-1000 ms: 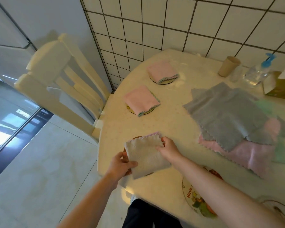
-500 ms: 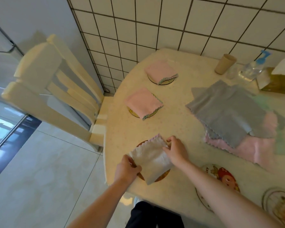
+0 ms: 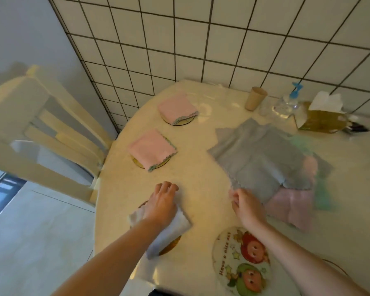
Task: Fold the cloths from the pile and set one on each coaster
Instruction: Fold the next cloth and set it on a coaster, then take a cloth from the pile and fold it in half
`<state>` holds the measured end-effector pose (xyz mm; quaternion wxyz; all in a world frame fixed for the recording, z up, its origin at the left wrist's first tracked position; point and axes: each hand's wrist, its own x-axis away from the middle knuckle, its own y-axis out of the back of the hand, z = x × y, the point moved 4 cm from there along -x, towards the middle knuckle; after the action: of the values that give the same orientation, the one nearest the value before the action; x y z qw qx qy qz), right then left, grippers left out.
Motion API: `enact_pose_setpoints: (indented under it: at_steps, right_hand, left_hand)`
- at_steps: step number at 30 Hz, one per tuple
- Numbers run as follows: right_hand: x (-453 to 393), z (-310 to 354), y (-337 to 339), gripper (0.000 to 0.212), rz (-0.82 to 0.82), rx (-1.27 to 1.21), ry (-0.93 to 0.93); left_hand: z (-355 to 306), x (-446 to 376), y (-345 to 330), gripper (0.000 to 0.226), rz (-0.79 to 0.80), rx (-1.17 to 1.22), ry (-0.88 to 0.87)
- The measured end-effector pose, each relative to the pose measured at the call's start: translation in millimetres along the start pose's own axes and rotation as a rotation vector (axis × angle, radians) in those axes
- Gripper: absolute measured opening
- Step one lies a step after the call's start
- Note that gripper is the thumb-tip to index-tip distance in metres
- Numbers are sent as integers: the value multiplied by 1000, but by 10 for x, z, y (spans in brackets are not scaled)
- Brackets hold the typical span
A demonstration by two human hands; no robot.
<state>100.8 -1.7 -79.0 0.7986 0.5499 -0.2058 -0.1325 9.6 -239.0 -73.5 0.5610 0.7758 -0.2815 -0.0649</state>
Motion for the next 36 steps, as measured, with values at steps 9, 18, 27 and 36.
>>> enact_pose_setpoints:
  at_steps: [9,18,27,36]
  right_hand:
    - [-438,-1079,83,33,126,391,183]
    - [-517,-1055,295,33,79,347,597]
    - [-594,-1141,398,27,128,97,442]
    - [-1130,-1112,1331,21,20,-335,289]
  left_hand:
    - [-1542,-674,-612,51,148,-96,-245]
    - [-1899,-1100,-858,52,192,-138,-156]
    - [-1841,-1233,-818,55,221,-208,-223]
    - [-1788,-1879,-412,30,-40,-158,-11]
